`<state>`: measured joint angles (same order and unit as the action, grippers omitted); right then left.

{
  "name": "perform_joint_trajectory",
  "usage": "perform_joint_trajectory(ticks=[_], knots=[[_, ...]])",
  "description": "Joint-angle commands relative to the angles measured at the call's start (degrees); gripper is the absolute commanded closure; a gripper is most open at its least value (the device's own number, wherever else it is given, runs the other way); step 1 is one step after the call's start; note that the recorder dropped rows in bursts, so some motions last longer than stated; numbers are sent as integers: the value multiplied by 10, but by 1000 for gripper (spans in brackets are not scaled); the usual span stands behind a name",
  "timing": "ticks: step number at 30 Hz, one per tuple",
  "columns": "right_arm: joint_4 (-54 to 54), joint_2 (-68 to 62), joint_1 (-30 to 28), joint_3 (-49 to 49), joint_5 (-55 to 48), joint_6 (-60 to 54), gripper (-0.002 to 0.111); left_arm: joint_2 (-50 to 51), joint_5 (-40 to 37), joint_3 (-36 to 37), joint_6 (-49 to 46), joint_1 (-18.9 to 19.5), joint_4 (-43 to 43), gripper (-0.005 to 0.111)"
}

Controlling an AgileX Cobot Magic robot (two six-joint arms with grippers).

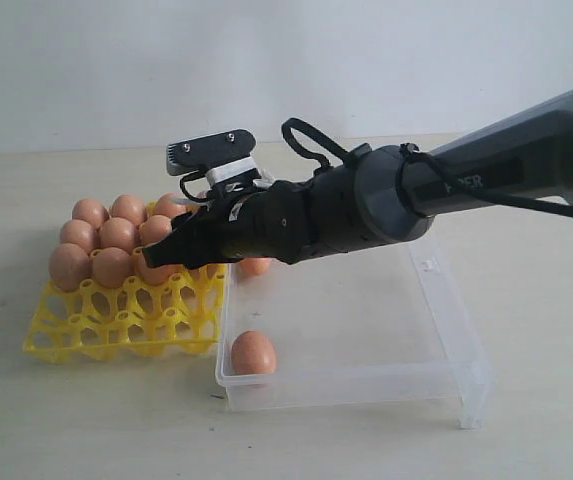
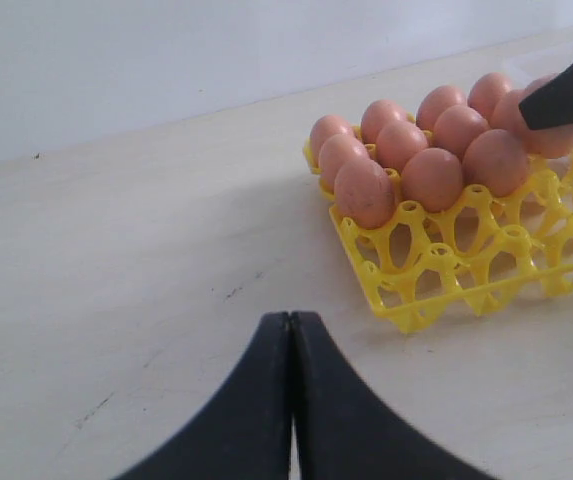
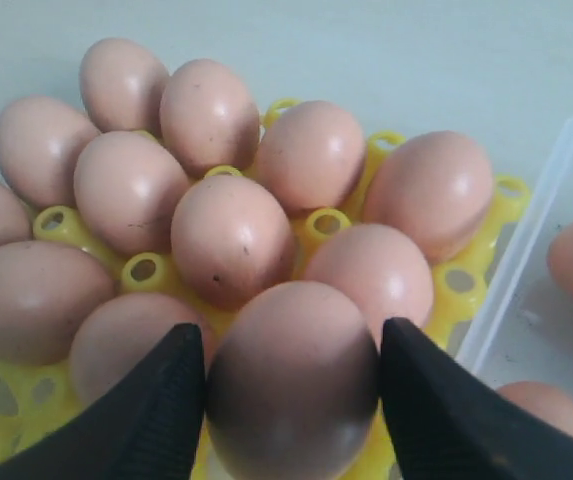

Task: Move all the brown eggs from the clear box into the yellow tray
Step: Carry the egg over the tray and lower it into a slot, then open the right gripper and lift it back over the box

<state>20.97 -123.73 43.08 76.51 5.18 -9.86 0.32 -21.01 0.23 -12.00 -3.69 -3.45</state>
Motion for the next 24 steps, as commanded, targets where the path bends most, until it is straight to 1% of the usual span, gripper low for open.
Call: perform_joint_trajectory(ticks=[1, 16, 18, 20, 22, 24], knots=[[0, -14, -2, 16, -1, 25, 108, -3, 3, -2, 0, -2, -1, 107], [-4, -17, -2, 33, -20, 24, 107, -3, 3, -2, 0, -2, -1, 107], [-5, -17, -2, 33, -24, 24, 103, -3, 3, -2, 0, -2, -1, 107], [-5, -17, -2, 33, -28, 24, 95, -3, 3, -2, 0, -2, -1, 107], [-5, -14, -2, 33, -33, 24, 86, -3, 3, -2, 0, -2, -1, 107], [-5, -7, -2, 33, -44, 24, 73, -3, 3, -2, 0, -2, -1, 107]])
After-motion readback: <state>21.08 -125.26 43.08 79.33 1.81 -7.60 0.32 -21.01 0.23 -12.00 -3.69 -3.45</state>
